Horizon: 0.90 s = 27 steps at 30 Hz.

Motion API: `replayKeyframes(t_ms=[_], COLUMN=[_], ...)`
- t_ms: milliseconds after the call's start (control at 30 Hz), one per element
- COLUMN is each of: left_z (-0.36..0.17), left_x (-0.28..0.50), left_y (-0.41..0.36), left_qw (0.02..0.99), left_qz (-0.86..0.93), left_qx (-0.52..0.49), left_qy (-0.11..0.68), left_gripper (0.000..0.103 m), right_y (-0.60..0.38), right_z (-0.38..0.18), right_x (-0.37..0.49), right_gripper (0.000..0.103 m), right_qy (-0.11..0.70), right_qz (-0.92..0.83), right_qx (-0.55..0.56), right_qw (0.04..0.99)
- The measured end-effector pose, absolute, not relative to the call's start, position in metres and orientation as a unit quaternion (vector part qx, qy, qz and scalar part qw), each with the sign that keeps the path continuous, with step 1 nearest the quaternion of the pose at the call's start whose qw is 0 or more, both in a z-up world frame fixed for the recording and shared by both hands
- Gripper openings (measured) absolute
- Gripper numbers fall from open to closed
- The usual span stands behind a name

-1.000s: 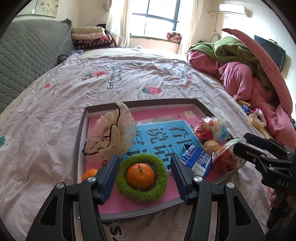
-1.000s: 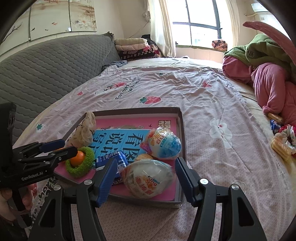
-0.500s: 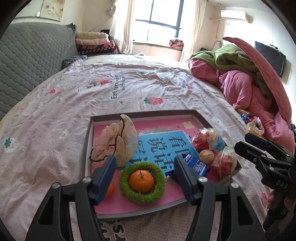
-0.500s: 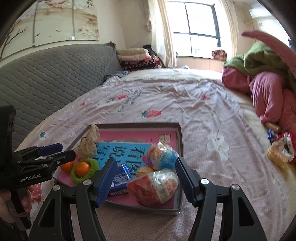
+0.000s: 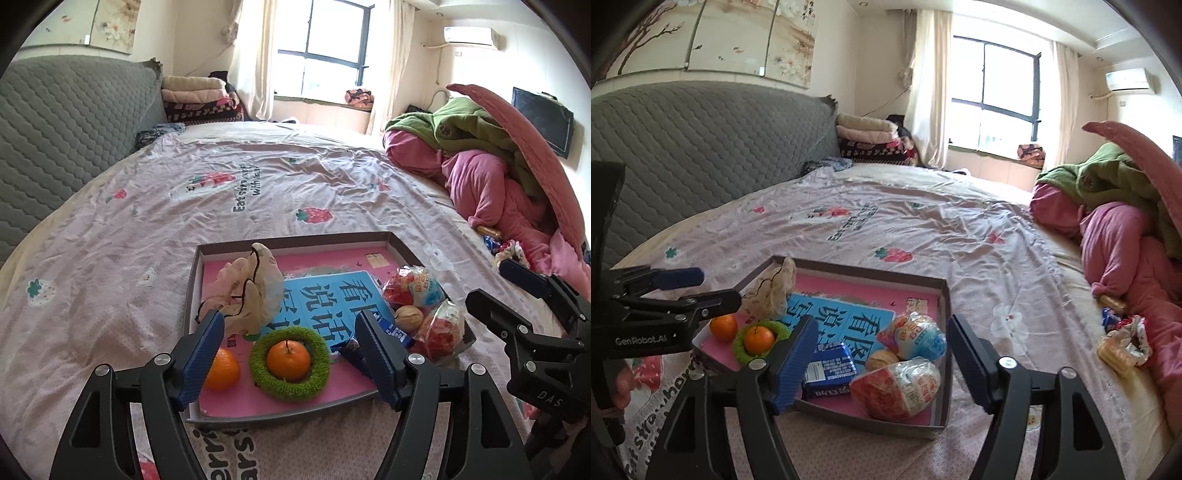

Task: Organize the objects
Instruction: 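Withdraw both tools back from the grey tray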

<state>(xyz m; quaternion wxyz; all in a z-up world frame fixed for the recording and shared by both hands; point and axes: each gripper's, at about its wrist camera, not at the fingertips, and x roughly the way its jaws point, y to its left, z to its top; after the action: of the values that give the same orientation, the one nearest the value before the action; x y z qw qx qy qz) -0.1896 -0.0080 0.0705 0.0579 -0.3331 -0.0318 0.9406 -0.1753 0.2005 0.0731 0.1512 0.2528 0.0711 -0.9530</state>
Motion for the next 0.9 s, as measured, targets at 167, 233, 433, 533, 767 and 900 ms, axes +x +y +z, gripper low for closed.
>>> replayKeyframes(t_ms=[167,233,433,533,767,900], left_z=[0.079,0.083,0.094,0.098,0.101,0.101], left_x=[-0.181,-0.175,-0.159,-0.15,-0.134,-0.127], left_y=[-0.008,-0.007,-0.003,-0.006,-0.011,-0.009], left_qw=[0.047,0.044,0.032,0.025,0.017,0.015], left_qz=[0.946,0.949,0.954,0.957,0.958,0.959], left_qx=[-0.32,-0.312,-0.297,-0.29,-0.285,-0.283], left_qy=[-0.027,-0.026,-0.017,-0.02,-0.022,-0.016], left_gripper=[0.077,0.078,0.078,0.078,0.078,0.078], right_y=[0.204,0.206,0.21,0.21,0.206,0.203], right_z=[0.081,0.085,0.094,0.096,0.098,0.097], right_x=[-0.171,-0.168,-0.158,-0.151,-0.138,-0.131], right_gripper=[0.076,0.08,0.082,0.082,0.082,0.082], right_qy=[0.051,0.046,0.033,0.032,0.025,0.022], right_qz=[-0.958,-0.961,-0.965,-0.967,-0.967,-0.968], right_qx=[0.244,0.237,0.226,0.22,0.216,0.218], right_qw=[0.142,0.136,0.129,0.125,0.129,0.126])
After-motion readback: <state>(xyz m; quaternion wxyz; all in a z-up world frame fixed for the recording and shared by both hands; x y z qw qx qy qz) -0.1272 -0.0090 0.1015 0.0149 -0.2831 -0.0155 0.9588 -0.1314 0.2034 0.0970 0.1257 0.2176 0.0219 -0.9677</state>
